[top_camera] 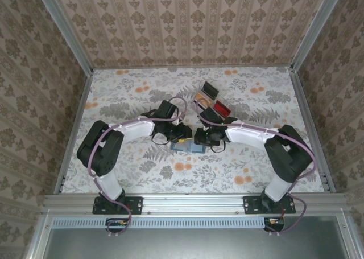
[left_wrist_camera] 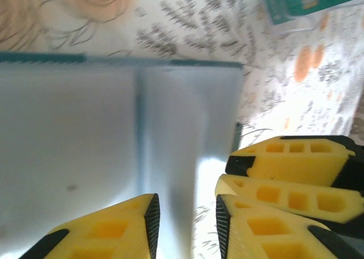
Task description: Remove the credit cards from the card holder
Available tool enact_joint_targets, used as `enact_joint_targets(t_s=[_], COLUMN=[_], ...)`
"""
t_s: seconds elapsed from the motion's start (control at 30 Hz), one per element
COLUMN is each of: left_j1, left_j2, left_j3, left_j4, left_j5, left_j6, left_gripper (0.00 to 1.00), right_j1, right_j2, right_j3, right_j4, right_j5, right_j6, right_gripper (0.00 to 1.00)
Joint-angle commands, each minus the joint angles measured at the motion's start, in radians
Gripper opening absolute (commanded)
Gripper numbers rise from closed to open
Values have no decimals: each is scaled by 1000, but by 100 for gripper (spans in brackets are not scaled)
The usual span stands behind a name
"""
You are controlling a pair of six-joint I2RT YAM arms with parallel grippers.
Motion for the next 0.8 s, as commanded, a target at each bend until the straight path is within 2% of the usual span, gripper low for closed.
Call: enact_joint_targets(t_s=[0.0,0.23,0.47,0.77], left_j1=[-7,-40,-26,70], left_j2=[34,70,46,-93], left_j3=[11,62,54,-45], left_j4=[93,87,31,-15], left_j5=[85,93,72,47], left_j6=[-19,-14,-2,11], left_gripper=[37,40,49,50], right_j1=[-16,-54,-55,14], right_j2=[-79,-207,-230,-77], right_j3=[-39,-133,-119,6], right_j4=[13,21,61,40], right_j5=[101,185,114,4], right_j6=[32,84,35,-18], right_gripper=[29,30,31,34])
